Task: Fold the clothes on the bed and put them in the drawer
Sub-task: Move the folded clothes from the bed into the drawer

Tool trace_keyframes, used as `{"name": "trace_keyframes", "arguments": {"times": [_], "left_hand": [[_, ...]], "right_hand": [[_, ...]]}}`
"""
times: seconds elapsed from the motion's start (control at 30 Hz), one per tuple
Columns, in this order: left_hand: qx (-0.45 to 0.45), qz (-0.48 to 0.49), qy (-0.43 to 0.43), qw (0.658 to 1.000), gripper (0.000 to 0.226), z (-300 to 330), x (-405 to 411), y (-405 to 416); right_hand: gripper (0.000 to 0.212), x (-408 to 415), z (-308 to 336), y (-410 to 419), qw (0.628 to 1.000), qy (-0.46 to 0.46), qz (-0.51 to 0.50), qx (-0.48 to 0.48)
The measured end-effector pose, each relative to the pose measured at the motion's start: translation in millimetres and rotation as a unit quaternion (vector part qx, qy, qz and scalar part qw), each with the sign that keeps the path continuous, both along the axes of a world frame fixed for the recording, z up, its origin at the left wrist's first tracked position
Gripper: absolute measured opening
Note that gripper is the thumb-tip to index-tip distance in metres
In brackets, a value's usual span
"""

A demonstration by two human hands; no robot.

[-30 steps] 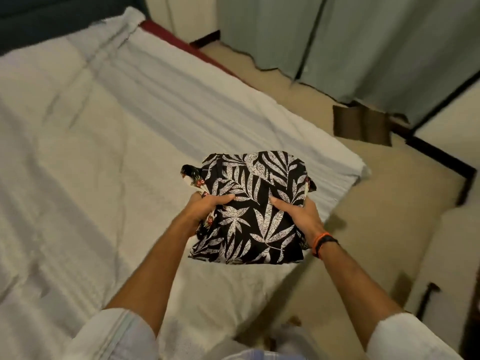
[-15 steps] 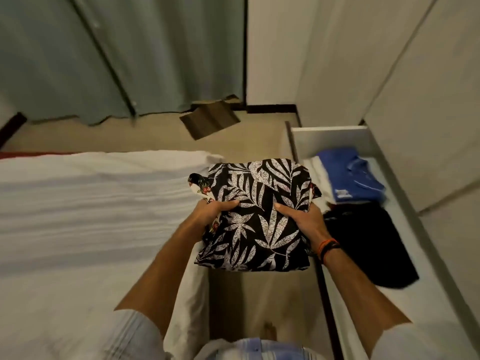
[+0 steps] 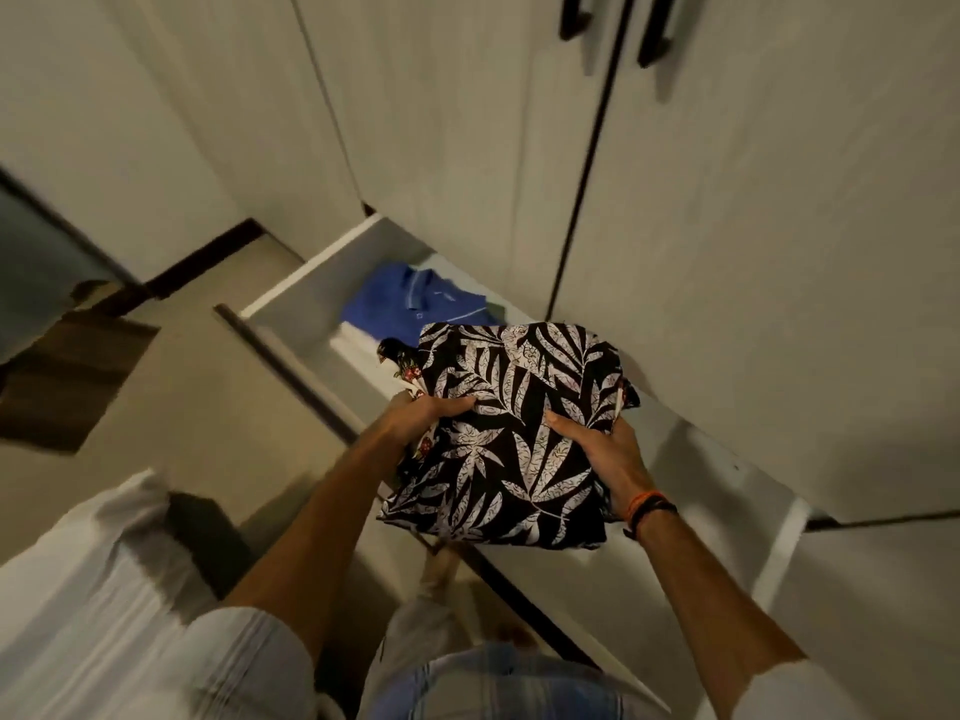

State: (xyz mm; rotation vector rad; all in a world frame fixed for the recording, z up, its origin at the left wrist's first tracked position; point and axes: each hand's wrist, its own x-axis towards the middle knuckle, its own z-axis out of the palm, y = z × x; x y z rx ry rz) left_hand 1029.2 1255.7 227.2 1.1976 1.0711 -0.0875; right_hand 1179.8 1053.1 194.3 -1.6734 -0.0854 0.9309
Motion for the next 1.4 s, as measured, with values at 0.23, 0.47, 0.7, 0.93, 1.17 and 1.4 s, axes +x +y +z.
{"name": "trace_keyframes", "arguments": {"times": [0.23, 0.47, 0.7, 0.93, 1.17, 1.4], "left_hand": [[-0.01, -0.172, 0.022, 0.985, 0.115, -40, 79, 21], [-0.049, -0.274, 0.046, 0.959, 0.1, -67, 109, -10], [-0.072, -0.285, 0.08, 0.952, 0.104, -110, 132, -70], [-0.055, -0.257, 0.095, 0.96, 0.068, -170, 152, -108], [-0.05, -0.256, 0.109, 0.959, 0.091, -224, 168, -124], [-0.018, -0.263, 0.098, 0.96, 0.111, -250, 181, -128]], "right_hand": [[0.065, -12, -21, -23, 0.985, 0.032, -0.172, -0.006], [0.054, -25, -38, -62, 0.968, 0.035, -0.246, -0.045], [0.052, -21, -71, -119, 0.943, 0.072, -0.311, -0.094], [0.072, 3, -132, -148, 0.937, 0.069, -0.329, -0.097], [0.08, 21, -187, -158, 0.932, 0.073, -0.345, -0.08], [0.091, 29, -218, -158, 0.915, 0.054, -0.379, -0.127]]}}
